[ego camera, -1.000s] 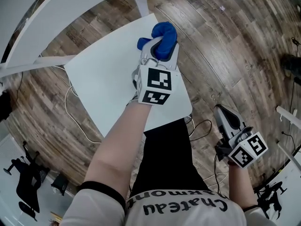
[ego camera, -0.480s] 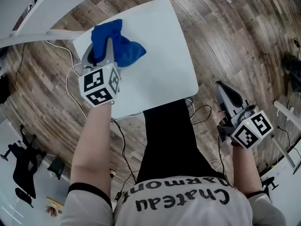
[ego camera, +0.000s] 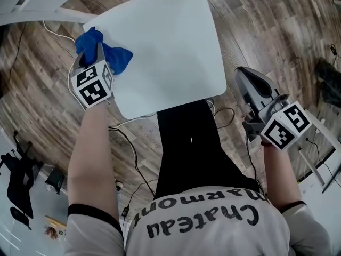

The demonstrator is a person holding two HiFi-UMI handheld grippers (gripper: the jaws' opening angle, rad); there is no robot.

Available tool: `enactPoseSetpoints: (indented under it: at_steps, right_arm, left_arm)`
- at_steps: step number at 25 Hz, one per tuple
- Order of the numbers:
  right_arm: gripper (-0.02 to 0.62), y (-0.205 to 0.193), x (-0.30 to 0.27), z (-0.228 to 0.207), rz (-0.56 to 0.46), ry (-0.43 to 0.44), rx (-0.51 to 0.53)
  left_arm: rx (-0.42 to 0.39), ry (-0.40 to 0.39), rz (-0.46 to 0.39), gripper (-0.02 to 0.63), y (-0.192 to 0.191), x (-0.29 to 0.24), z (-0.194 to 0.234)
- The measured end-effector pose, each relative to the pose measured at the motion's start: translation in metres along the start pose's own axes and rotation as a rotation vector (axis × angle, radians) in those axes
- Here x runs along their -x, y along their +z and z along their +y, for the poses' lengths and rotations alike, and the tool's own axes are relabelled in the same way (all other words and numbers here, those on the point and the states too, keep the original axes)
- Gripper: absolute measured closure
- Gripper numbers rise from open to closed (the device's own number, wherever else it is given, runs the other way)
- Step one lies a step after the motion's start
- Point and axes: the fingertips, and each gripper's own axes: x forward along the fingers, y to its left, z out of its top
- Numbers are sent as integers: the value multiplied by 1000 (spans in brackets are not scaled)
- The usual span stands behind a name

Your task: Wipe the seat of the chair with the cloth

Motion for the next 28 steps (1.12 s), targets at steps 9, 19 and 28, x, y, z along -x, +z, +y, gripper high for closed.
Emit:
enactPoseSetpoints:
  at_steps: [9, 19, 28]
  right_arm:
    - [580, 0, 14, -2, -38, -22, -22]
    - [580, -20, 35, -13, -59, -55, -69]
    - [580, -41, 76, -51, -134, -196, -195]
  left_arm:
    - [53, -79, -31, 489, -15, 9, -58]
    - [-43, -303, -89, 493, 5, 13, -190]
    - [-116, -465, -76, 492, 29, 1, -260]
